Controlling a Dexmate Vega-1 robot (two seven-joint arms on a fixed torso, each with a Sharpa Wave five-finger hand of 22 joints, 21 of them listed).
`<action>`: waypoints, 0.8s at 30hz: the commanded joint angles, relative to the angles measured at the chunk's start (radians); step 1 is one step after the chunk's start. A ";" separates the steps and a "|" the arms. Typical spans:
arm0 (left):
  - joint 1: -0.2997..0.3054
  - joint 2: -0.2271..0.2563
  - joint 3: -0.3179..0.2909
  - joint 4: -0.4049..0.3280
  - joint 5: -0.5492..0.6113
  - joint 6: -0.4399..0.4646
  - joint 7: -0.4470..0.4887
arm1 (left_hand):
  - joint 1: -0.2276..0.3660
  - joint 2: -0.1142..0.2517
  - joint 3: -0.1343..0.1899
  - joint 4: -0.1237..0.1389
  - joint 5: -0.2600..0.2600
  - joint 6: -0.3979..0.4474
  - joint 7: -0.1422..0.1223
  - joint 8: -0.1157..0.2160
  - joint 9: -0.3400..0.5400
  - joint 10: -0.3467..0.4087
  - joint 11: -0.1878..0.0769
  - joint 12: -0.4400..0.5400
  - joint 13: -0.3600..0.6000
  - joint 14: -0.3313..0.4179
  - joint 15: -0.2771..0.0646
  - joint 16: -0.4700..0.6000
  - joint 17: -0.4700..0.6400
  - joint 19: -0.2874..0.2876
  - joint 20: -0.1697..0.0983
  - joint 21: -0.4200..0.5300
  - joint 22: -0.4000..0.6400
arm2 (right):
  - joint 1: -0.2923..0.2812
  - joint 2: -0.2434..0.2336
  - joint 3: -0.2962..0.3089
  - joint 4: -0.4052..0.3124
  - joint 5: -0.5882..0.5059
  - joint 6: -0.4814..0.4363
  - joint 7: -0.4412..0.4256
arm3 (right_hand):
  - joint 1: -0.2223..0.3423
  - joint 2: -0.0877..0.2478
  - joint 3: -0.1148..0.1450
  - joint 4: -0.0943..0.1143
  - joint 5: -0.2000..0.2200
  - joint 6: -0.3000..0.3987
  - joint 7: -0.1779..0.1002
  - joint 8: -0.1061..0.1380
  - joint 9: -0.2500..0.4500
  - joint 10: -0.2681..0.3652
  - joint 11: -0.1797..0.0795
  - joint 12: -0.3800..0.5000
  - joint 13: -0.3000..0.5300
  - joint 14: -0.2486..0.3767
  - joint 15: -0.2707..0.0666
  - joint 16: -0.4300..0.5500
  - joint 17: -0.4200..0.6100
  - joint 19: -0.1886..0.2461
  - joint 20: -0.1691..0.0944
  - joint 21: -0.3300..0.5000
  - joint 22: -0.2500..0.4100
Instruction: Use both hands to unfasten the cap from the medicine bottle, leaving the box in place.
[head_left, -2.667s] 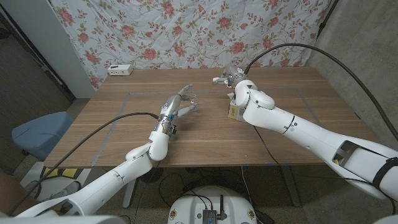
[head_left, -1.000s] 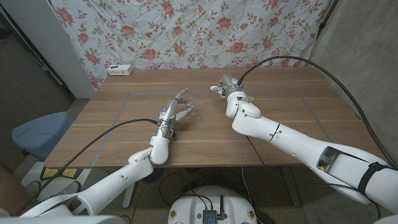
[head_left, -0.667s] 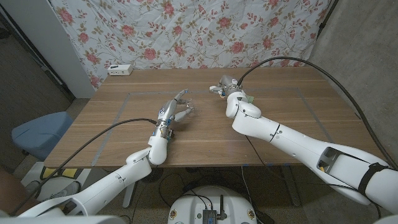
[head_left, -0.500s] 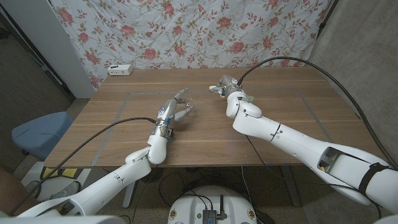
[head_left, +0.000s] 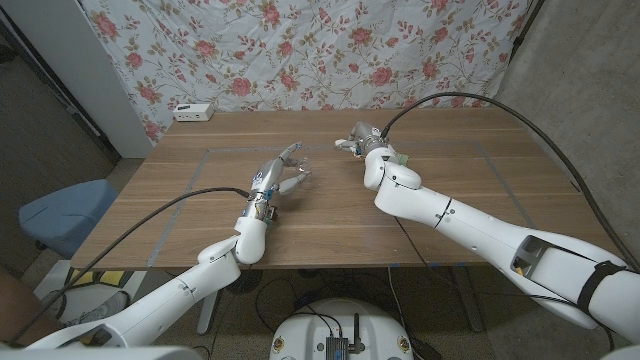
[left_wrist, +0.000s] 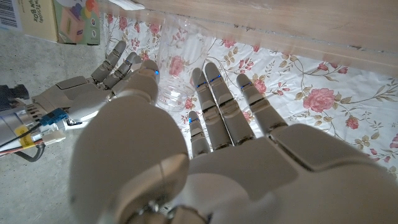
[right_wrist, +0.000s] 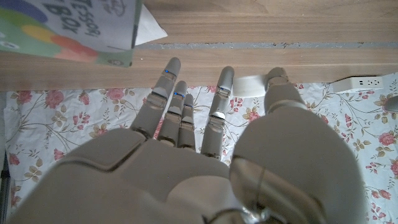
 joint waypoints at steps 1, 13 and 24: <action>0.020 0.016 -0.011 -0.019 -0.001 0.019 -0.009 | 0.000 0.008 -0.005 0.000 0.007 -0.004 0.004 0.000 0.002 0.071 -0.075 0.001 0.002 -0.004 -0.120 -0.004 0.001 -0.007 0.001 0.003 0.002 | 0.005 0.025 -0.016 0.034 0.005 0.009 0.000 | -0.002 0.005 0.005 0.000 0.008 -0.002 -0.006 0.007 0.000 0.002 0.002 -0.002 0.002 -0.005 -0.001 0.000 0.002 -0.001 -0.001 -0.003 0.000; 0.027 0.021 -0.012 -0.016 -0.001 0.024 -0.008 | -0.007 0.007 -0.008 0.003 0.007 -0.007 0.003 0.000 0.002 0.067 -0.071 0.001 0.002 -0.007 -0.118 -0.004 0.001 -0.014 0.008 0.003 0.002 | 0.004 0.047 -0.022 0.079 0.007 0.034 -0.019 | -0.001 0.005 0.006 -0.001 0.008 -0.005 -0.008 0.008 -0.002 0.000 0.000 -0.003 0.003 -0.015 0.002 -0.003 0.003 -0.010 0.001 -0.006 0.000; 0.030 0.026 -0.010 -0.011 0.001 0.033 -0.011 | -0.013 0.001 -0.012 0.004 0.007 -0.013 -0.001 -0.002 0.002 0.059 -0.073 -0.001 0.002 -0.018 -0.117 -0.006 0.000 -0.025 0.000 0.001 0.002 | 0.008 0.062 -0.034 0.107 -0.004 0.042 -0.029 | -0.001 0.002 0.007 -0.003 0.008 -0.006 -0.008 0.009 -0.004 0.000 -0.002 -0.003 0.003 -0.014 0.001 -0.004 0.003 -0.009 -0.002 -0.005 0.000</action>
